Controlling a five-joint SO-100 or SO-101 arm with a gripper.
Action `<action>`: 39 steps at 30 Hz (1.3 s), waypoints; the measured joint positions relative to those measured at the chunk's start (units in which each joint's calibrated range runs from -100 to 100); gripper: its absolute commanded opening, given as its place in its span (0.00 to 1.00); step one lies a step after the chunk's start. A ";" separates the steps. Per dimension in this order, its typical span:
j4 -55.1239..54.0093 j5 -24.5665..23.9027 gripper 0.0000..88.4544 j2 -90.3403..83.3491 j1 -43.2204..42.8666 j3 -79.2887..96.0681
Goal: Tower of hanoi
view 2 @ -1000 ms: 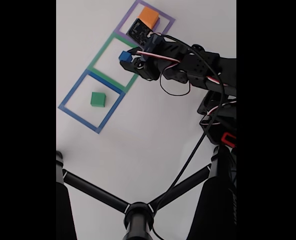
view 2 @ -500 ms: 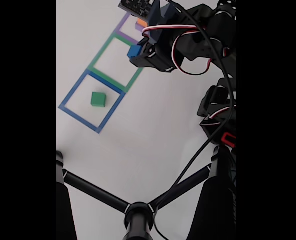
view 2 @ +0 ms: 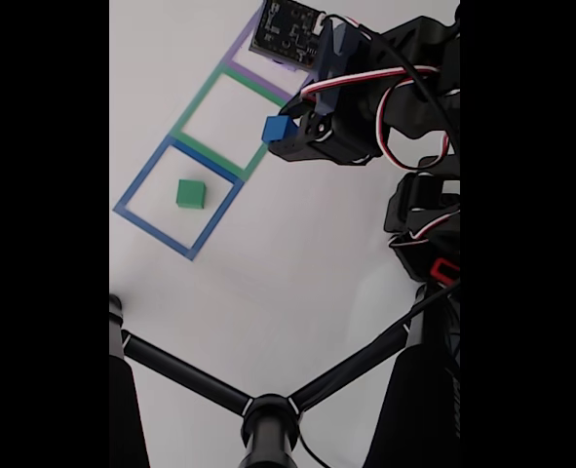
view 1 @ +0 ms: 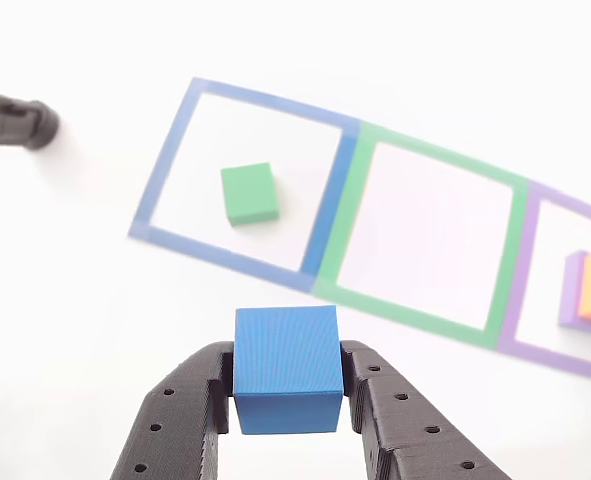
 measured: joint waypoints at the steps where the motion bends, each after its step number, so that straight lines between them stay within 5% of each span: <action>1: 0.00 0.00 0.03 0.00 -0.49 0.00; 11: -0.64 0.00 0.04 -0.08 -4.75 1.57; 16: -10.27 0.00 0.04 -0.51 -5.49 12.79; 28: -59.63 0.00 0.04 2.45 -4.34 51.44; 39: -106.58 0.00 0.04 24.65 -5.65 64.66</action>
